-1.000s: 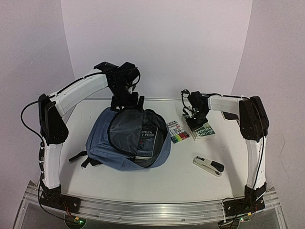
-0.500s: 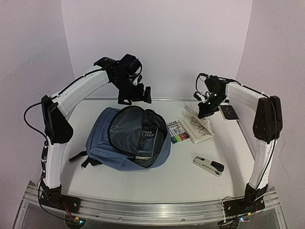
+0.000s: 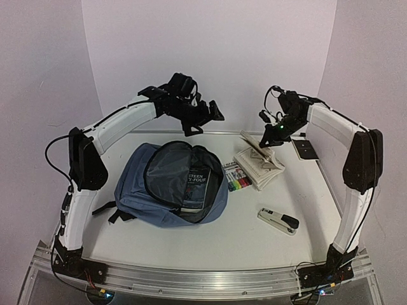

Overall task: Pack the student bag
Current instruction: Pick up the book from the center of the board.

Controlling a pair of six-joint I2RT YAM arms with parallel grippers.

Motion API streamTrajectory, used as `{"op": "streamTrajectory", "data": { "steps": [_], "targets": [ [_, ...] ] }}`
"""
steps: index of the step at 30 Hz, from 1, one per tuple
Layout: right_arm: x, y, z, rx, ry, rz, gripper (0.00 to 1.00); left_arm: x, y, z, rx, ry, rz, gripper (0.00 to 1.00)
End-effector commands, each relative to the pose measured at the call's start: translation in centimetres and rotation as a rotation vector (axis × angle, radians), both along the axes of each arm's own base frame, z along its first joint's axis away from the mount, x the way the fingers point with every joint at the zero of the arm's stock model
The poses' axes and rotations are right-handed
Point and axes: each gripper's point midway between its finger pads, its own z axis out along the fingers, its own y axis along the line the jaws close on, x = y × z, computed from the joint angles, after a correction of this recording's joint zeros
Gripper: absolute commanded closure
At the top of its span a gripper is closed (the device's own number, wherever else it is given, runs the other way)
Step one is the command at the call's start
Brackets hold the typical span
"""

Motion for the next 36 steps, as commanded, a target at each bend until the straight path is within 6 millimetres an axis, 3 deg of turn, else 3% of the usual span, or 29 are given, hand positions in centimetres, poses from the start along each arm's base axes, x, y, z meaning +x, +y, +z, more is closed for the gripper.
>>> {"op": "streamTrajectory", "data": {
  "steps": [1, 7, 13, 15, 21, 26, 29, 30, 34, 36],
  "targets": [
    [-0.9, 4.4, 7.2, 0.167, -0.142, 0.067, 1.00, 2.1, -2.6, -0.1, -0.180, 0.066, 0.050, 0.00],
    [-1.7, 7.1, 8.5, 0.205, -0.158, 0.091, 1.00, 2.9, -4.8, -2.6, -0.278, 0.149, 0.048, 0.00],
    [-3.1, 9.9, 8.6, 0.211, -0.165, 0.141, 1.00, 3.6, -6.2, -3.9, -0.342, 0.178, 0.037, 0.00],
    [-3.5, 10.9, 8.7, 0.216, -0.166, 0.160, 1.00, 3.7, -6.6, -4.3, -0.365, 0.191, 0.034, 0.05],
    [-4.3, 13.1, 8.8, 0.219, -0.176, 0.206, 1.00, 3.6, -7.1, -4.9, -0.409, 0.213, 0.008, 0.44],
    [-4.2, 13.1, 8.4, 0.209, -0.177, 0.207, 1.00, 3.5, -6.3, -4.8, -0.429, 0.212, 0.001, 0.78],
    [-4.1, 12.6, 8.6, 0.202, -0.189, 0.207, 0.99, 3.7, -5.3, -4.5, -0.450, 0.206, 0.010, 0.94],
    [-4.0, 12.2, 8.7, 0.209, -0.182, 0.205, 0.91, 3.7, -5.1, -4.3, -0.451, 0.198, 0.003, 0.98],
    [-3.7, 9.1, 10.4, 0.294, -0.161, 0.180, 0.38, 3.2, -5.3, -2.8, -0.471, 0.131, -0.103, 1.00],
    [-3.0, 6.8, 11.9, 0.349, -0.162, 0.156, 0.24, 2.7, -5.7, -1.4, -0.498, 0.082, -0.173, 1.00]
  ]
}}
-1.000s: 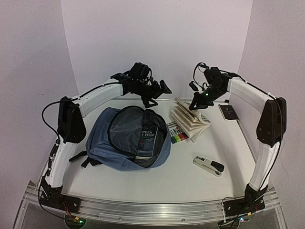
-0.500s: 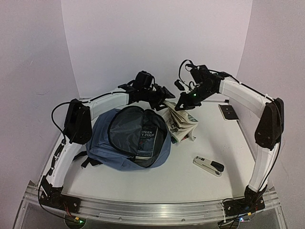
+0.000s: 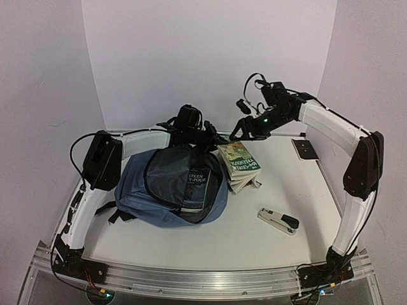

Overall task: Pack the student bag
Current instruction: Pick up the book from the center of the board.

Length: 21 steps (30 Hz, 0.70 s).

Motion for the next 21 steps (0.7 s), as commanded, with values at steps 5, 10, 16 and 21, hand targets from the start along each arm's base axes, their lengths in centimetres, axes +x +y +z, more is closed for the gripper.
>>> {"op": "streamTrajectory", "data": {
  "steps": [5, 10, 16, 21],
  "targets": [
    [1.5, -8.0, 6.6, 0.166, -0.058, -0.025, 0.06, -1.4, -0.5, 11.8, -0.244, -0.342, -0.226, 1.00],
    [-1.4, -8.2, 5.9, 0.187, 0.037, 0.099, 0.02, -3.5, -0.4, 16.8, -0.308, -0.482, -0.337, 1.00],
    [-3.0, -6.9, 6.6, 0.300, 0.109, 0.173, 0.03, -6.1, 0.2, 20.4, -0.366, -0.564, -0.446, 1.00],
    [-3.8, -5.0, 7.7, 0.365, 0.134, 0.228, 0.11, -7.4, 0.8, 21.8, -0.378, -0.594, -0.478, 1.00]
  ]
}}
